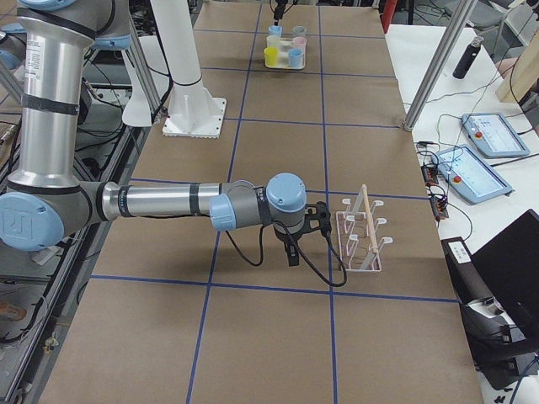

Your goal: Transfer IKEA cup to right arm and place on rack

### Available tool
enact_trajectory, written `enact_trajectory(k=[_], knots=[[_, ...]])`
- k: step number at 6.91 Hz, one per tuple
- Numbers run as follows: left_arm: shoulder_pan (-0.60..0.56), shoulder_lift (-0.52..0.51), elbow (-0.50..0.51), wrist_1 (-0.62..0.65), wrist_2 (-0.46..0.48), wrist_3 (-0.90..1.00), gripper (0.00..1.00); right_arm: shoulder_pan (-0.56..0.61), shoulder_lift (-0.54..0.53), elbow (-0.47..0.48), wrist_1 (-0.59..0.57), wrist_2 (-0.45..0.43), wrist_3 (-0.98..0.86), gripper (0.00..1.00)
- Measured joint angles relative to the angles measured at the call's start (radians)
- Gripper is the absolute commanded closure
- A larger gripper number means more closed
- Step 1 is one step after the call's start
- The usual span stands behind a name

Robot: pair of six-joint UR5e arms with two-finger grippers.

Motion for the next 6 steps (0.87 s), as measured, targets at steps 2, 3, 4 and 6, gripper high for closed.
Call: enact_trajectory(k=[2,3,4,6], knots=[[0.039,-0.006,0.013,0.0,0.001,-0.005,1.0,-0.001,0.0,-0.004,0.0,0.0,0.001,0.0],[0.047,-0.013,0.025,0.001,0.0,-0.016,1.0,-0.001,0.0,-0.005,0.0,-0.001,0.001,0.0],[0.049,-0.025,0.041,0.004,-0.006,-0.048,1.0,-0.001,0.001,-0.005,0.0,-0.002,0.0,0.0],[0.0,-0.039,0.034,0.005,-0.049,-0.097,1.0,-0.001,0.004,-0.006,0.002,-0.003,0.005,0.0]])
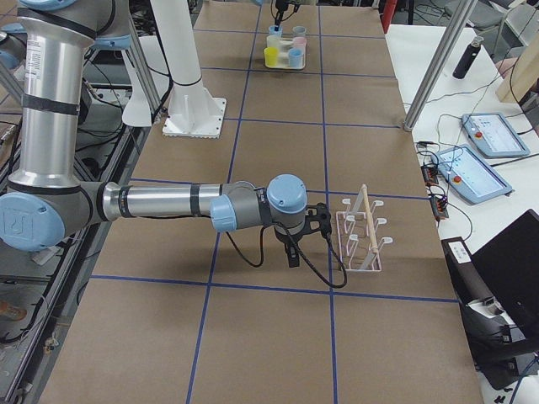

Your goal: Transfer IKEA cup to right arm and place on rack

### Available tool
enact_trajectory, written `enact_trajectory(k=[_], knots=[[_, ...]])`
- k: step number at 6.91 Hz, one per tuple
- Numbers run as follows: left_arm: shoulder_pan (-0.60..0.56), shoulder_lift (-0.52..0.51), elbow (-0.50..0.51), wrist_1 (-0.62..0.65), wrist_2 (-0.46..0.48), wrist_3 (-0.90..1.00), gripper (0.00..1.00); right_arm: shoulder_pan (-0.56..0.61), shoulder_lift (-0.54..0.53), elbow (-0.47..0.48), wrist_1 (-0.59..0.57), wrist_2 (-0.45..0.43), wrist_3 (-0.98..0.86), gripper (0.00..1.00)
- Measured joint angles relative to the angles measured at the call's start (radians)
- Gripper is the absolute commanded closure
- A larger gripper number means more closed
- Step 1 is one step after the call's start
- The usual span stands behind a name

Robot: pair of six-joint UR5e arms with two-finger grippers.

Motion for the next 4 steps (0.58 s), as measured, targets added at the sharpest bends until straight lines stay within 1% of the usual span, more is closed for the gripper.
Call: enact_trajectory(k=[2,3,4], knots=[[-0.198,0.004,-0.03,0.003,-0.014,0.003,1.0,-0.001,0.007,0.0,0.001,0.026,0.047,0.0],[-0.252,0.002,-0.061,0.009,-0.018,-0.013,1.0,-0.005,0.018,0.0,0.001,0.049,0.063,0.02],[-0.272,-0.015,-0.104,0.021,-0.024,-0.084,1.0,-0.018,0.036,0.0,0.001,0.064,0.084,0.02]])
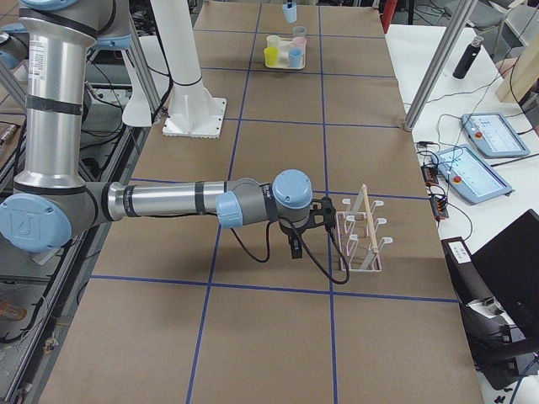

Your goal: Transfer IKEA cup to right arm and place on rack

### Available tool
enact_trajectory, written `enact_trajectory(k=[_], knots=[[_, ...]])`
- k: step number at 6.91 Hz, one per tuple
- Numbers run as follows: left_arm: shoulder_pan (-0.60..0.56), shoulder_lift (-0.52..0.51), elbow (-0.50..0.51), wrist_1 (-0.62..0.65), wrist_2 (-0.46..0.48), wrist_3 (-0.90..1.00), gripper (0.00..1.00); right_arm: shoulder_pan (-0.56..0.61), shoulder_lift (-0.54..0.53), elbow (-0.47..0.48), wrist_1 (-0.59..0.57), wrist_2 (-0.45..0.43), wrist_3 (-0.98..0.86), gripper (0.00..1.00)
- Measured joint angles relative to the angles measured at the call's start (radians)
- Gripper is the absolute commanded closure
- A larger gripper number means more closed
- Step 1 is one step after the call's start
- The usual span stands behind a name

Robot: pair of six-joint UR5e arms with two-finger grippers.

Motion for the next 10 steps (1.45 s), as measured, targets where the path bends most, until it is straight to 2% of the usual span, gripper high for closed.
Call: enact_trajectory(k=[1,2,3,5,8,10], knots=[[-0.004,-0.038,-0.037,0.007,-0.026,-0.136,1.0,-0.022,0.025,0.002,0.003,0.007,0.039,0.01],[0.004,-0.093,-0.062,0.01,-0.091,-0.306,1.0,-0.042,0.063,0.004,0.007,0.01,0.084,0.01],[0.037,-0.166,-0.073,0.007,-0.172,-0.506,1.0,-0.058,0.104,0.006,0.008,0.01,0.137,0.02],[0.157,-0.308,-0.092,-0.035,-0.235,-0.818,1.0,-0.101,0.186,0.009,0.009,0.008,0.252,0.01],[0.398,-0.506,-0.096,-0.146,-0.151,-1.068,1.0,-0.219,0.313,0.012,0.017,0.005,0.477,0.02],[0.564,-0.656,-0.044,-0.158,-0.019,-1.199,1.0,-0.313,0.395,0.006,0.091,-0.003,0.633,0.03]])
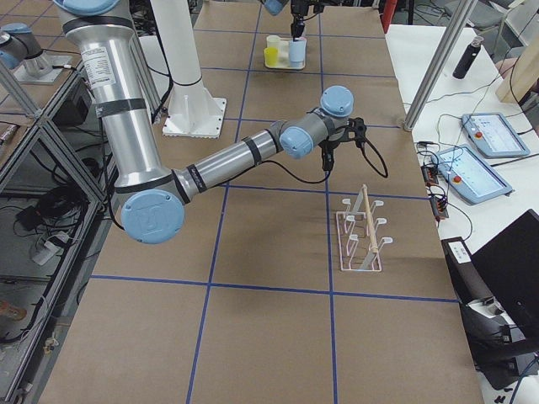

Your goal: Transfer IKEA cup to right arm and place on rack

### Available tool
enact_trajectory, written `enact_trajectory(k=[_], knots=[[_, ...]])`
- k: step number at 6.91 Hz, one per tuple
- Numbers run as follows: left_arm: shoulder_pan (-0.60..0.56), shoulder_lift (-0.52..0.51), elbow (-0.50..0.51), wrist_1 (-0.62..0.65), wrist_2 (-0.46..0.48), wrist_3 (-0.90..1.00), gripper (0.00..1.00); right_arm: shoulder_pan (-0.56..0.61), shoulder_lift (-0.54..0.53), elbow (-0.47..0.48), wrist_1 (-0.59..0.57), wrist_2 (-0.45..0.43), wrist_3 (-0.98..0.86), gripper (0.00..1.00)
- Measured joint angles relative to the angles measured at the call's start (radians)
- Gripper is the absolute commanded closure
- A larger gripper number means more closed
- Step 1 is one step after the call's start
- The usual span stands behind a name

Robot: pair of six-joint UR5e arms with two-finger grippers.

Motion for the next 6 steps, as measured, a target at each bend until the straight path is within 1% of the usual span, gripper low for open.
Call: enact_trajectory(k=[1,2,3,4,5,6], knots=[[0.068,-0.07,0.029,-0.004,0.089,-0.084,1.0,-0.042,0.036,-0.002,0.065,-0.009,0.112,0.03],[0.126,-0.12,0.046,-0.038,0.185,-0.17,1.0,-0.086,0.063,-0.002,0.15,-0.029,0.232,0.03],[0.185,-0.141,0.065,-0.157,0.309,-0.301,1.0,-0.133,0.078,-0.003,0.255,-0.05,0.359,0.03],[0.234,-0.145,0.107,-0.336,0.433,-0.432,1.0,-0.173,0.089,-0.005,0.355,-0.063,0.477,0.02],[0.264,-0.144,0.167,-0.518,0.514,-0.505,1.0,-0.205,0.095,-0.006,0.442,-0.076,0.562,0.02],[0.275,-0.141,0.229,-0.697,0.561,-0.569,1.0,-0.229,0.098,-0.006,0.524,-0.095,0.621,0.03]])
